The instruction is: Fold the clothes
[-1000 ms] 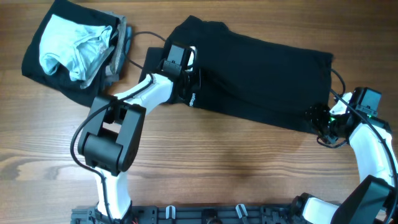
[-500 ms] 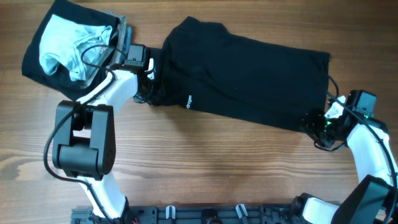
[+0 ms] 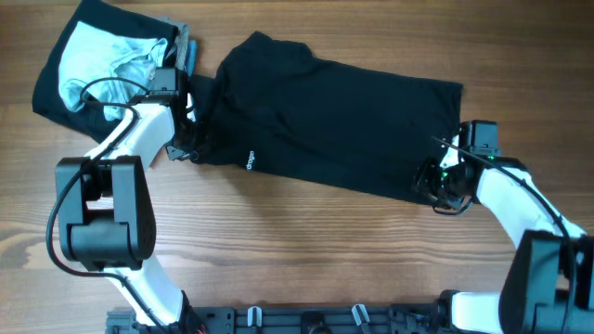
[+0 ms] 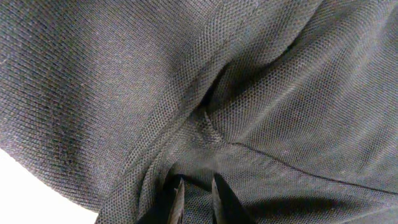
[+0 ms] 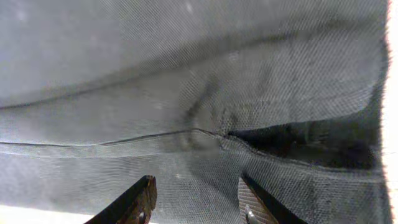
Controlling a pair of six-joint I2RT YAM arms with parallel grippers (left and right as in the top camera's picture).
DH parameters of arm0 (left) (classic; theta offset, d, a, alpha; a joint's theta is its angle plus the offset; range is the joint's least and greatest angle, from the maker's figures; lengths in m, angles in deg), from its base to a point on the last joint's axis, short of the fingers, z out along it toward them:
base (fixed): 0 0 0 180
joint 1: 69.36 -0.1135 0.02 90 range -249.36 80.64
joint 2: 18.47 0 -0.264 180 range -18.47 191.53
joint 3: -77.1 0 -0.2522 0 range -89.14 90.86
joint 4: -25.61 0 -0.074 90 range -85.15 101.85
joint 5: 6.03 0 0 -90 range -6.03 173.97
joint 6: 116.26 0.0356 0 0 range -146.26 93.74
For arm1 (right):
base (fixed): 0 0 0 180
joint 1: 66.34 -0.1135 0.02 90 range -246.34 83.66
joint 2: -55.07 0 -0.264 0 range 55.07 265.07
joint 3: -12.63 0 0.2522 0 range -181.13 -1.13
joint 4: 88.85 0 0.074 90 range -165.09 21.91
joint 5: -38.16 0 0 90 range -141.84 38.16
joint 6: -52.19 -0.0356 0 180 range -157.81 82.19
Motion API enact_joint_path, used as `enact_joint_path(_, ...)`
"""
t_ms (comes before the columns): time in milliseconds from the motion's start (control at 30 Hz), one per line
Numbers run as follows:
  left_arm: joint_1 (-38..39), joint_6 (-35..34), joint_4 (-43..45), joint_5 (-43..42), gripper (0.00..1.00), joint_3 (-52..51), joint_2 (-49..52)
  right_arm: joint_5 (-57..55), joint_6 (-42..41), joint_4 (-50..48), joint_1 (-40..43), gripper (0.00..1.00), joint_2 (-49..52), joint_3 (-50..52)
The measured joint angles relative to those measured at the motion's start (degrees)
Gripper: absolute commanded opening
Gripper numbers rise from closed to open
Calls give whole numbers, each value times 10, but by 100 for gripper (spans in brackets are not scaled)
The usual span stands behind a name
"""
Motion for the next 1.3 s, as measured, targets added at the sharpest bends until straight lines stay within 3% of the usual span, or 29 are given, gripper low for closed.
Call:
enact_joint_path(167,0,0,0,0,18,-1,0,13,-25,-172,0,56,23,3)
enact_joint_path(333,0,0,0,0,21,-1,-1,16,-3,-217,23,59,19,-22)
enact_joint_path(400,0,0,2,0,29,-1,-1,19,13,-205,28,59,-4,-23)
enact_joint_path(467,0,0,3,0,24,-1,-2,60,22,-164,28,58,-14,-27)
enact_joint_path(567,0,10,-3,-7,16,-1,-3,129,71,-64,17,36,-15,-31)
enact_joint_path(600,-1,16,-14,-22,10,-1,-4,135,92,-48,9,18,-15,-31)
enact_joint_path(700,0,68,-31,-131,4,4,-53,73,64,43,-9,4,-14,-31)
enact_joint_path(833,54,141,-12,-180,4,26,-121,-13,-16,46,-9,4,23,-22)
enact_joint_path(1000,176,198,37,-174,8,26,-33,-50,-107,79,-11,4,42,-26)
enact_joint_path(1133,206,202,105,-165,9,25,10,-57,-120,103,-6,4,42,-28)
enact_joint_path(1300,216,136,306,-145,20,22,82,-57,-119,104,-4,4,41,-28)
